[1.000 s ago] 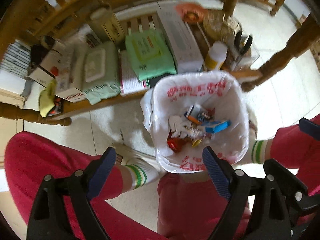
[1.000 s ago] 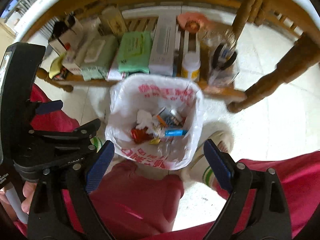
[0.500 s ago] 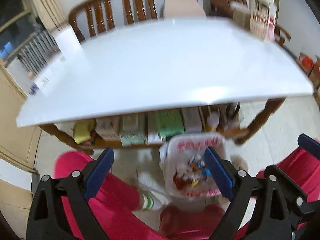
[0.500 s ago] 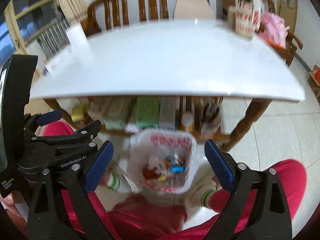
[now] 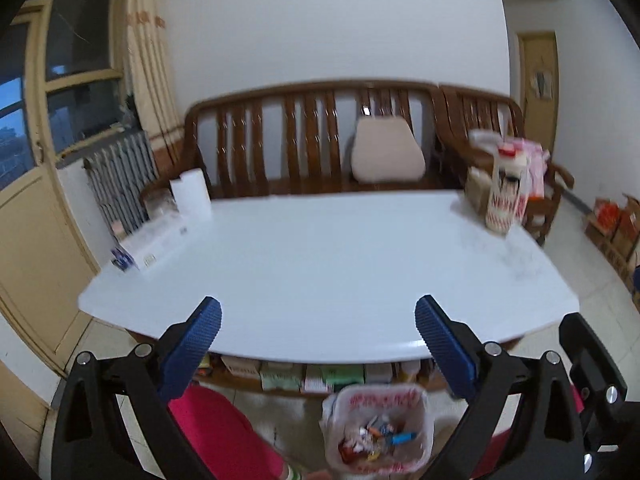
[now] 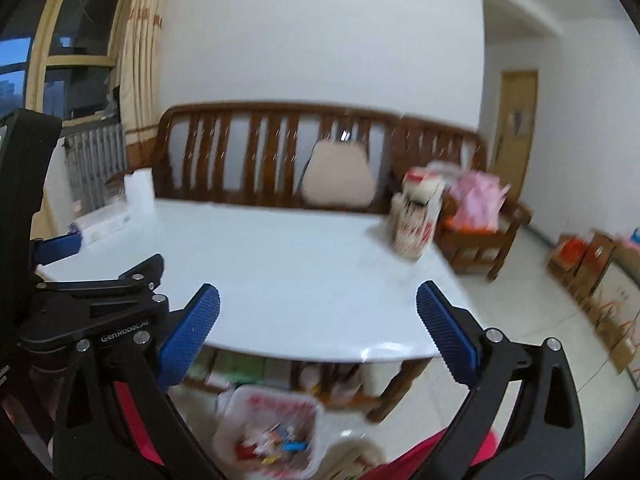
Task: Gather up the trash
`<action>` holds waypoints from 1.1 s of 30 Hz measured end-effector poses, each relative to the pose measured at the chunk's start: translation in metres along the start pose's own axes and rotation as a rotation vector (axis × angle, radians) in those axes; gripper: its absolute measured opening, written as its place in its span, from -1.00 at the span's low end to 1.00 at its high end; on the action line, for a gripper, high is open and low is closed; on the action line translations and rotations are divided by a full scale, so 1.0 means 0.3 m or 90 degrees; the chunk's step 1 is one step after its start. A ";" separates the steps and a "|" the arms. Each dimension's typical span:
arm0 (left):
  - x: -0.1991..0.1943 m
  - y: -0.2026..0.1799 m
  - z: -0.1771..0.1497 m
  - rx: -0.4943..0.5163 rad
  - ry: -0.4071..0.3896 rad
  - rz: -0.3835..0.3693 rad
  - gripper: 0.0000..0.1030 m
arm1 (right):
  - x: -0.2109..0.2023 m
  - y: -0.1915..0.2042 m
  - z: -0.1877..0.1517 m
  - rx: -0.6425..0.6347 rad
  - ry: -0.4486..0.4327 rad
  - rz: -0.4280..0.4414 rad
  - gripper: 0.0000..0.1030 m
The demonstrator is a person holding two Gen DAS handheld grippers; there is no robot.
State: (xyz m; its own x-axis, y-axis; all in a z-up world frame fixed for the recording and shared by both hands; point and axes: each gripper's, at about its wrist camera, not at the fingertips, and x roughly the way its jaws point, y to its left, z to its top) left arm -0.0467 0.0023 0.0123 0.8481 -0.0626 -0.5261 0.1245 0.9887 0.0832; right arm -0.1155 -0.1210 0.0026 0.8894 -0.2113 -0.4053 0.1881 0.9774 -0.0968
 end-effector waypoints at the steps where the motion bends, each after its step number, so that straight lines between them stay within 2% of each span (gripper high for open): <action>1: -0.020 0.006 0.013 -0.006 -0.012 -0.004 0.85 | -0.017 -0.010 0.010 0.001 -0.010 -0.005 0.87; 4: -0.062 0.028 0.035 -0.022 -0.037 -0.015 0.85 | -0.054 -0.024 0.039 0.001 -0.035 -0.016 0.87; 10: -0.109 0.037 0.051 -0.040 -0.050 -0.018 0.85 | -0.107 -0.026 0.059 0.007 -0.051 -0.020 0.87; 33: -0.086 0.062 0.040 -0.047 -0.023 -0.007 0.85 | -0.094 0.012 0.056 -0.008 -0.037 -0.035 0.87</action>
State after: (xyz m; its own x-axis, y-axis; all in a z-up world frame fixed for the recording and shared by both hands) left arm -0.0600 0.0206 0.0376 0.8650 -0.0772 -0.4957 0.0971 0.9952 0.0146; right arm -0.1328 -0.1113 0.0290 0.9011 -0.2627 -0.3450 0.2321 0.9642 -0.1281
